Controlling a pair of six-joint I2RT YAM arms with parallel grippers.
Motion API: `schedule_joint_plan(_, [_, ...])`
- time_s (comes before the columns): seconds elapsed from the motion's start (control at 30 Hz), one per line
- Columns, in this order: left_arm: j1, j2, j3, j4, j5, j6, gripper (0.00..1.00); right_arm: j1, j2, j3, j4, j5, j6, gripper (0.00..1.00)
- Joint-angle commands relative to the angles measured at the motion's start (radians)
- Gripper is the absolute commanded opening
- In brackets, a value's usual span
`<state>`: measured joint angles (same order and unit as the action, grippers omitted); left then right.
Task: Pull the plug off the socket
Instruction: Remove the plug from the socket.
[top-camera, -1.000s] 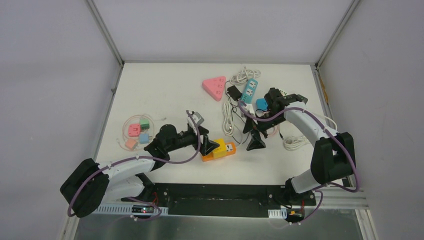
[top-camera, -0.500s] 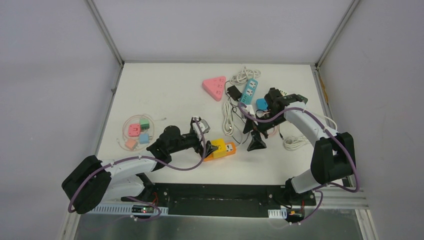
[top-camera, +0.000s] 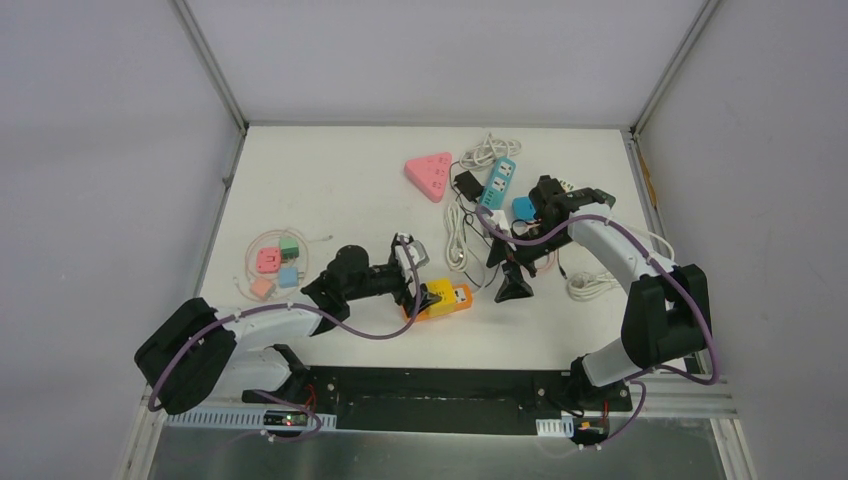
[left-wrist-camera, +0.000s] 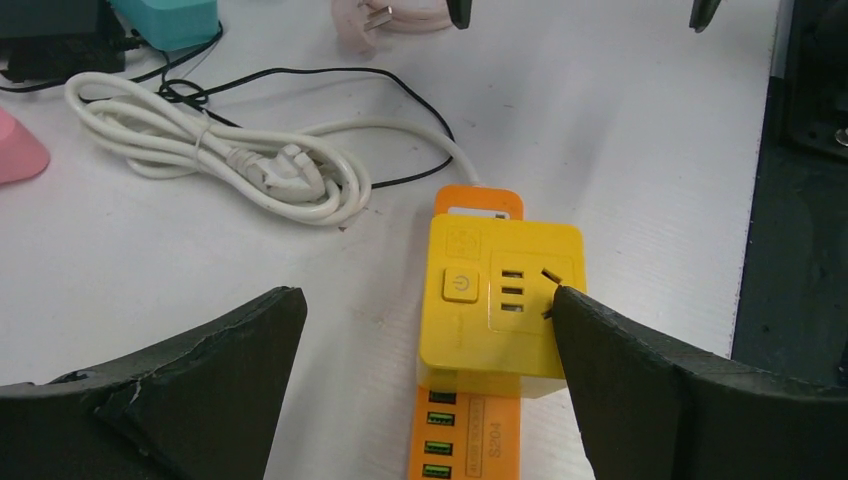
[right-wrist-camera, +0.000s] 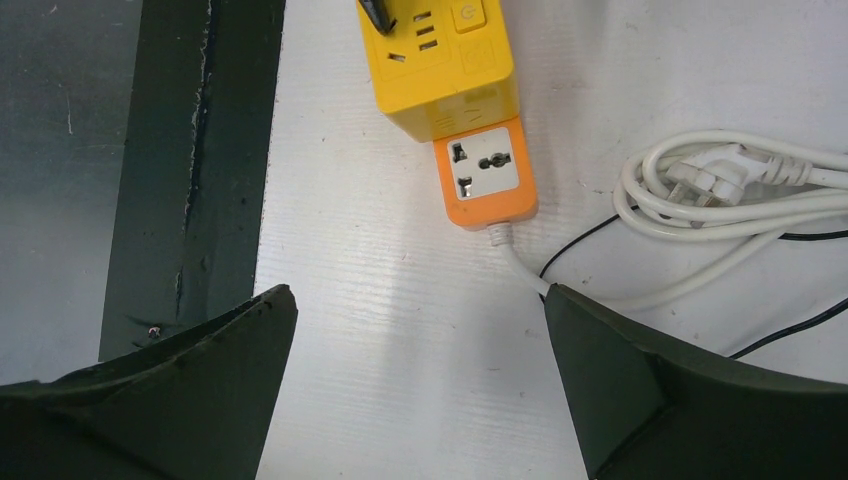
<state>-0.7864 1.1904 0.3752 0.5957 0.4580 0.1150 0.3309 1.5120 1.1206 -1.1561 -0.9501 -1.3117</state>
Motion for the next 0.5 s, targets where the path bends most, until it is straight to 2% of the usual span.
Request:
schedule_joint_plan(0.0, [-0.009, 0.023, 0.027, 0.060, 0.114, -0.002, 0.99, -0.005, -0.026, 0.001, -0.007, -0.023, -0.038, 1.00])
schedule_joint_plan(0.27, [-0.009, -0.105, 0.069, -0.093, 0.097, -0.052, 0.99, -0.005, -0.026, 0.001, -0.012, -0.025, -0.044, 1.00])
schedule_joint_plan(0.47, [-0.033, -0.090, 0.093, -0.167, 0.052, -0.029, 0.99, -0.003, -0.030, 0.003, -0.019, -0.024, -0.049, 1.00])
